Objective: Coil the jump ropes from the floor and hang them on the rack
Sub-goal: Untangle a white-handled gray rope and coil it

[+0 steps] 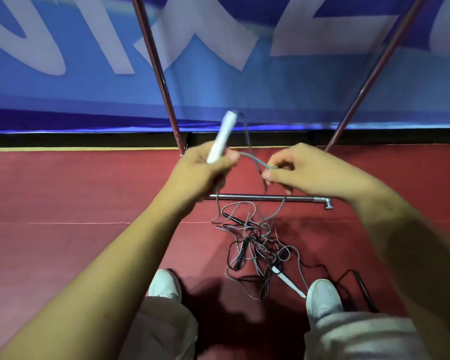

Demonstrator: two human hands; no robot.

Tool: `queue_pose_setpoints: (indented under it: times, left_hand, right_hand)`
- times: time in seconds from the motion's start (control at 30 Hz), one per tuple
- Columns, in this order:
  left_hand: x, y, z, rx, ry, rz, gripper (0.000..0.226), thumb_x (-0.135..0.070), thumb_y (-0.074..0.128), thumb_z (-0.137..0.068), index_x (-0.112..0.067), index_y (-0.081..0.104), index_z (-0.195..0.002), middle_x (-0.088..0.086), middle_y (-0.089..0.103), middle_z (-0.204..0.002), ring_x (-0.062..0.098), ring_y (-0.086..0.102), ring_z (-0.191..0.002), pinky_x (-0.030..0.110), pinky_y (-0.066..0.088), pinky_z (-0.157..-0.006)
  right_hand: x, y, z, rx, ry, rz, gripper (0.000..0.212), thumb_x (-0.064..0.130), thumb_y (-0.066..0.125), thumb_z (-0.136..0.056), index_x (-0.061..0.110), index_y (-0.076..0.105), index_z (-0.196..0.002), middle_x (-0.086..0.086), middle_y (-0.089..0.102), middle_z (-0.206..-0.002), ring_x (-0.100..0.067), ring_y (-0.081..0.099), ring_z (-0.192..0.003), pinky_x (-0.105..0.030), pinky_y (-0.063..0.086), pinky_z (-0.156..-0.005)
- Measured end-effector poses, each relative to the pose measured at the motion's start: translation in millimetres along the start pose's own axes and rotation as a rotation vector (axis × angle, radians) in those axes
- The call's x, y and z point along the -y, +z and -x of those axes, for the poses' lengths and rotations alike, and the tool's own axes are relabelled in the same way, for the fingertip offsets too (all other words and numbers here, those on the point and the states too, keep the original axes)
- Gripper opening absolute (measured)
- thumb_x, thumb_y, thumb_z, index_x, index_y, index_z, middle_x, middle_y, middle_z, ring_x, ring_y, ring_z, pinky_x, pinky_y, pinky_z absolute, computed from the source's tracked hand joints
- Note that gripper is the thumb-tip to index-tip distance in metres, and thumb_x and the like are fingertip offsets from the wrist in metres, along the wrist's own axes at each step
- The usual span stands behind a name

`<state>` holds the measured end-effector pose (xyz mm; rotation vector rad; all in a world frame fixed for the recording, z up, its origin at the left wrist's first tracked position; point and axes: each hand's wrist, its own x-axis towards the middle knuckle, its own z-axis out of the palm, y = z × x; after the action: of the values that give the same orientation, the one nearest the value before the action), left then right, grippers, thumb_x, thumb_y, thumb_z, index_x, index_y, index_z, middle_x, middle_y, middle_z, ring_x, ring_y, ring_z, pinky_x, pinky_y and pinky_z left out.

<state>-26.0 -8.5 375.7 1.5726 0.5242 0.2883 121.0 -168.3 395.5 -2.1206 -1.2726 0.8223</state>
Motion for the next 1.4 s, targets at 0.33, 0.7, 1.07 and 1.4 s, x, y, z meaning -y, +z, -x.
queue_pose_setpoints:
  times: [0.33, 0.7, 1.07, 1.4]
  left_hand:
    - [7.7, -23.9, -11.7, -0.328, -0.012, -0.098, 0.014, -0.01, 0.062, -0.093, -0.017, 0.07, -0.103, -0.007, 0.07, -0.082, 0.01, 0.058, -0.045, 0.019, 0.032, -0.039]
    - [1.7, 4.8, 2.5, 0.09, 0.03, -0.049, 0.026, -0.022, 0.061, -0.096, -0.019, 0.054, -0.072, -0.002, 0.05, -0.053, 0.011, 0.036, -0.038, 0.016, 0.023, -0.037]
    - [-1.2, -35.6, -12.9, -0.408, 0.093, -0.096, 0.011, -0.012, 0.06, -0.096, -0.019, 0.067, -0.099, 0.024, 0.067, -0.091, 0.024, 0.058, -0.056, 0.015, 0.033, -0.038]
    - [5.7, -13.8, -6.1, -0.244, 0.224, -0.531, 0.008, -0.011, 0.061, -0.093, -0.009, 0.067, -0.098, 0.004, 0.064, -0.085, 0.009, 0.061, -0.061, 0.015, 0.044, -0.057]
  right_hand:
    - [-26.1, -9.8, 0.4, -0.163, 0.114, -0.101, 0.017, 0.017, 0.06, -0.096, 0.012, 0.073, -0.086, -0.002, 0.05, -0.053, -0.017, 0.049, -0.045, -0.028, 0.043, -0.05]
    - [14.7, -1.2, 2.6, -0.092, -0.042, -0.075, 0.022, 0.025, 0.064, -0.092, 0.019, 0.069, -0.072, 0.008, 0.047, -0.048, -0.004, 0.035, -0.046, -0.02, 0.028, -0.047]
    - [-40.6, -11.5, 4.8, -0.09, 0.161, -0.046, 0.017, 0.014, 0.059, -0.096, 0.007, 0.071, -0.086, -0.007, 0.064, -0.061, -0.014, 0.061, -0.057, -0.017, 0.043, -0.056]
    - [5.8, 10.6, 2.5, 0.24, 0.029, 0.187, 0.017, 0.024, 0.064, -0.09, 0.018, 0.077, -0.08, 0.002, 0.051, -0.056, -0.011, 0.037, -0.053, -0.03, 0.028, -0.053]
